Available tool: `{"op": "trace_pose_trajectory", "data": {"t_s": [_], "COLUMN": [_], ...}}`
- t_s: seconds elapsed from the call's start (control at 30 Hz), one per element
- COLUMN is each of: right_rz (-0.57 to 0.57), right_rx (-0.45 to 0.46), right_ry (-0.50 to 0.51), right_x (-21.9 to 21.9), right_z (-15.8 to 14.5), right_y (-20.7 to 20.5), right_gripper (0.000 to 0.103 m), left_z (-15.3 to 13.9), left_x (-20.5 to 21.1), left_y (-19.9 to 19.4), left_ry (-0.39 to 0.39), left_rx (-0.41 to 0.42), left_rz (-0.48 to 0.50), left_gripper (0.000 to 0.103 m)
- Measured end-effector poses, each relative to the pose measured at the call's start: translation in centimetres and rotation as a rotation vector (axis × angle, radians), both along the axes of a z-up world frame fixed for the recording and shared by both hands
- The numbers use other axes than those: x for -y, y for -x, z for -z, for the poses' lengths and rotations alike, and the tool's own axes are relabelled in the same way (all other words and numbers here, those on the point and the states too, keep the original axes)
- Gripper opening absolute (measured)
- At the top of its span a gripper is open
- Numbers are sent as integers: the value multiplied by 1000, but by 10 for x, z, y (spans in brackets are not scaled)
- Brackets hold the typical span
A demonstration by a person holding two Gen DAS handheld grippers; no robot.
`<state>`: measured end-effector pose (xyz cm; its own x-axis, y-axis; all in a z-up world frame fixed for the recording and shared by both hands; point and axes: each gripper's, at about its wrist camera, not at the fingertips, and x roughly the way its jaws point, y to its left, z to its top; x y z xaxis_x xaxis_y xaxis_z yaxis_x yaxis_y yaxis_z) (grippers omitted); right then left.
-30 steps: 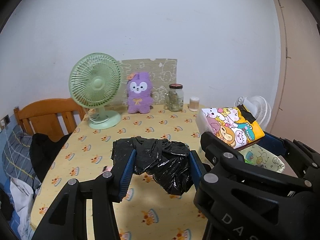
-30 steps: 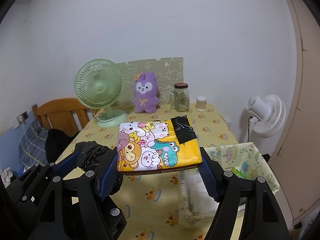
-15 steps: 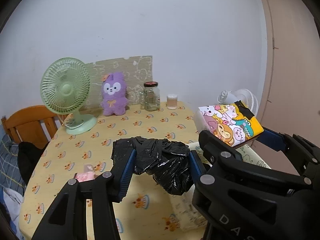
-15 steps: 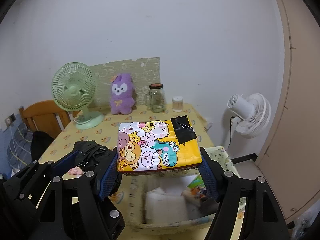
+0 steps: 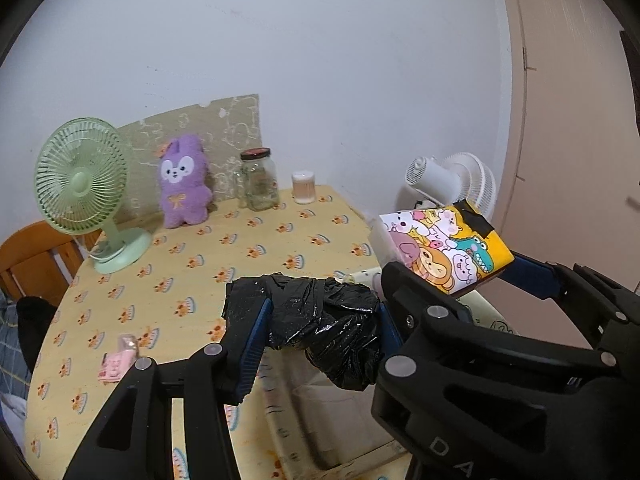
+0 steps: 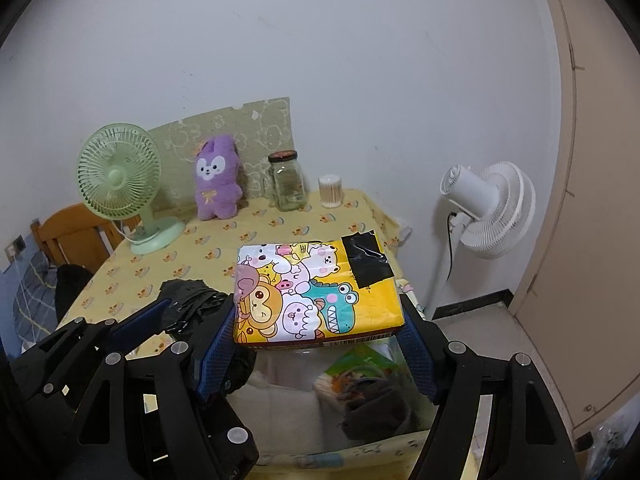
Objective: Organize soft objects
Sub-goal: 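Lift the black bag and cartoon box and carry them toward the gift box, then lower the black bag and cartoon box into the gift box, opening the grippers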
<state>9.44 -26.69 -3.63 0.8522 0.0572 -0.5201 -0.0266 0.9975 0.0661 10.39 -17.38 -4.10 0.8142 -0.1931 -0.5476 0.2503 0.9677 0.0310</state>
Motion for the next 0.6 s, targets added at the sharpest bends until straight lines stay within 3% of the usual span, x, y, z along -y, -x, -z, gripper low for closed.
{"op": "trace_pose_trajectory", "data": {"t_s": [0.3, 0.43, 0.6], "right_rz": [6, -5, -34], "right_rx": [-37, -43, -67], "right_ry": [-12, 8, -7], "right_x": [19, 23, 22], "right_z": [15, 22, 32], "right_y": [-14, -20, -28], "right_gripper": [76, 76, 76], "left_z": [15, 23, 30], "left_x": [22, 27, 26], "left_y": [-14, -21, -25], "left_ry": [-29, -79, -117], "left_rx": [-42, -60, -83], "left_rz": [22, 9, -14], "left_gripper": [60, 72, 76]}}
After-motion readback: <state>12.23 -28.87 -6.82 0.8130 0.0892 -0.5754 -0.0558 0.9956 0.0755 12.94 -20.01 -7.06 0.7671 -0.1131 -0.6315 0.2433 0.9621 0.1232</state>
